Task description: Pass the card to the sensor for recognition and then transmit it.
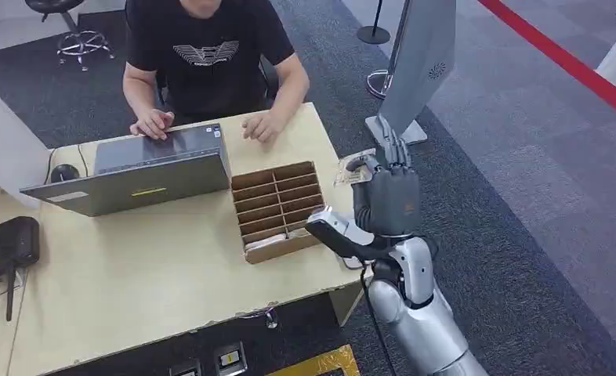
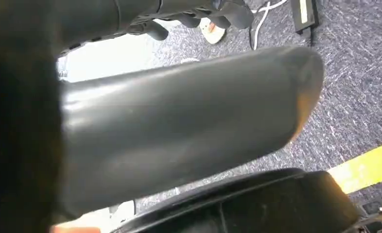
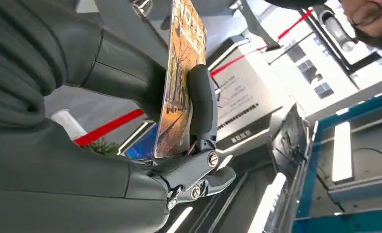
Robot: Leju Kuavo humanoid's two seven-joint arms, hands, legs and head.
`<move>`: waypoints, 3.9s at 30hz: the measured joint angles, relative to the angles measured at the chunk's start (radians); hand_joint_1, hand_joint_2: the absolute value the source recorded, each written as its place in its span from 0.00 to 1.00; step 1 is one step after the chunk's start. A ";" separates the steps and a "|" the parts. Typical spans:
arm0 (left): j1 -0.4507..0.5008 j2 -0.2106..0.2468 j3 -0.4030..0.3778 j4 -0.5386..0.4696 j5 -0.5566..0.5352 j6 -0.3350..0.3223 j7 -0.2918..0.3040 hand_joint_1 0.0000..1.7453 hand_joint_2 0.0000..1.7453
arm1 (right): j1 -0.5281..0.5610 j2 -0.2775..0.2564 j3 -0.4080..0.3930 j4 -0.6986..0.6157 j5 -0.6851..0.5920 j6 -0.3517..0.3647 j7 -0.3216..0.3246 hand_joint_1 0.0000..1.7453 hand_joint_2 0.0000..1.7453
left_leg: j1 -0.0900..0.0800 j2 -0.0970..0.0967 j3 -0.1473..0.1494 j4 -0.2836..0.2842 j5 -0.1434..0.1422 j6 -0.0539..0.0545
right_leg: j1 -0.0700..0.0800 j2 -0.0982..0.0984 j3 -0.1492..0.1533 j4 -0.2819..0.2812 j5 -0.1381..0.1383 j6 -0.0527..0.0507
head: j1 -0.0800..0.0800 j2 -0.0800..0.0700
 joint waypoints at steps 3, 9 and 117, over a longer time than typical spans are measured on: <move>-0.012 -0.002 0.000 0.000 -0.020 -0.020 0.000 0.00 0.00 | -0.046 0.029 0.035 0.015 -0.018 0.002 -0.037 1.00 1.00 | 0.000 0.000 0.000 0.000 0.000 -0.001 | 0.000 0.000 0.000 0.001 0.000 0.000 | 0.000 0.000; -0.045 -0.011 -0.005 0.000 -0.033 -0.045 0.000 0.00 0.00 | -0.148 0.121 0.054 0.146 -0.046 0.004 -0.141 1.00 1.00 | 0.000 0.000 0.000 0.000 0.001 -0.002 | 0.000 -0.001 -0.001 0.002 0.000 0.000 | 0.000 0.000; 0.005 0.000 -0.010 0.000 0.040 0.015 -0.045 0.00 0.00 | -0.153 -0.206 0.662 0.161 -0.138 0.295 0.267 0.00 1.00 | 0.000 0.001 -0.001 0.000 0.000 -0.002 | 0.000 0.001 -0.003 0.001 0.000 -0.001 | 0.000 0.000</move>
